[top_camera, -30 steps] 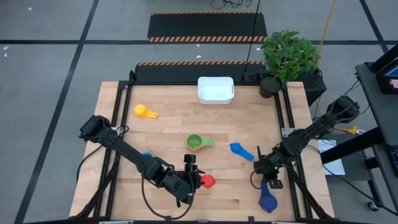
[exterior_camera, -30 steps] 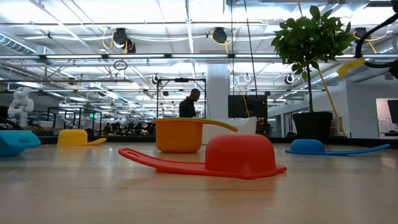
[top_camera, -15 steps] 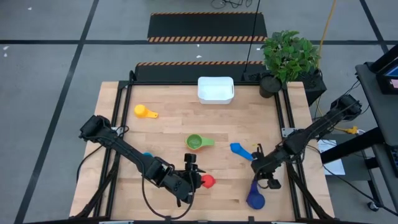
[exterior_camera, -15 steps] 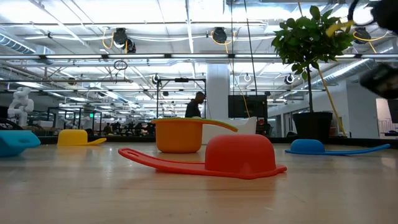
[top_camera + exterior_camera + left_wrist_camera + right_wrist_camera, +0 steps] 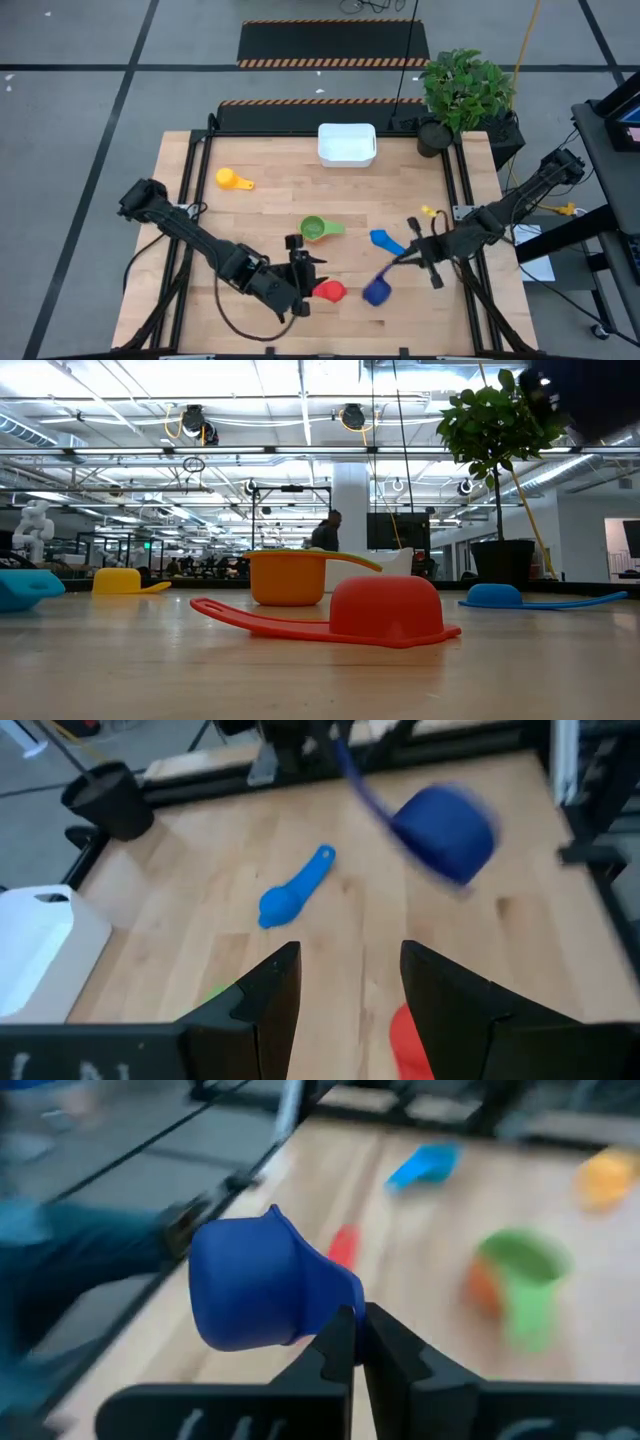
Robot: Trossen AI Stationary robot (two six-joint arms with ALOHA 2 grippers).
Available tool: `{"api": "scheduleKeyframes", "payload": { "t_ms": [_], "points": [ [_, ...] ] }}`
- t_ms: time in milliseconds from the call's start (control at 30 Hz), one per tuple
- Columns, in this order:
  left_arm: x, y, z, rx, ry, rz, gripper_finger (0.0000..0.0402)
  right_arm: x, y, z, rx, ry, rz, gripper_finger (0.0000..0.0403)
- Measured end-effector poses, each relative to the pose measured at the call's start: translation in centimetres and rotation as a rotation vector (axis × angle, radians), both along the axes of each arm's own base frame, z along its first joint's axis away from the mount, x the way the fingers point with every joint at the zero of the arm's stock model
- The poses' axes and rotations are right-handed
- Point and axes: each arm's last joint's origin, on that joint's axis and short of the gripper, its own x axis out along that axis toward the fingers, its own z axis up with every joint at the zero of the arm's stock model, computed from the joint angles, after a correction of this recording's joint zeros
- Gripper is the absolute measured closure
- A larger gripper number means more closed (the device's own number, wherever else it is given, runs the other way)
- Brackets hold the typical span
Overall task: Nest measuring cups in basket
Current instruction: Stack the dark blue measuring cup into the green measuring cup
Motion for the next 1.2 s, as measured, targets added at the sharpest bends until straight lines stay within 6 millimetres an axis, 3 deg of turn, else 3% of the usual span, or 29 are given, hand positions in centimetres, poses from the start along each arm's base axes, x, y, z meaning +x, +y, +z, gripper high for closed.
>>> {"api": "scheduleKeyframes", "payload": {
  "t_ms": [133,433,700,833,933,1200],
  "points": [
    [-1.4,-1.0,1.0,0.023,-0.036,-0.024,0.0227,0.6,0.0,0.8,-0.097,-0.149,-0.049,0.0403],
    [-2.0,-1.9,-1.3,0.096,-0.08,-0.054,0.0227,1.3,0.4,0.9,-0.166,-0.455,-0.049,0.0403],
    [-0.7,-1.0,-2.3,0.108,-0.298,-0.058,0.0227,0.7,-0.3,0.3,-0.138,-0.574,-0.189,0.0403],
    [-0.9,-0.7,-2.3,0.153,-0.405,0.054,0.0227,0.6,-0.5,0.5,-0.132,-0.605,-0.24,0.0403],
    [-1.0,-0.3,-2.6,0.177,-0.431,0.134,0.0227,0.6,-0.5,0.8,-0.122,-0.632,-0.248,0.0403],
    [-1.0,-0.2,-2.4,0.151,-0.468,0.15,0.0227,1.7,0.2,0.6,-0.073,-0.701,-0.294,0.0403]
  ]
}}
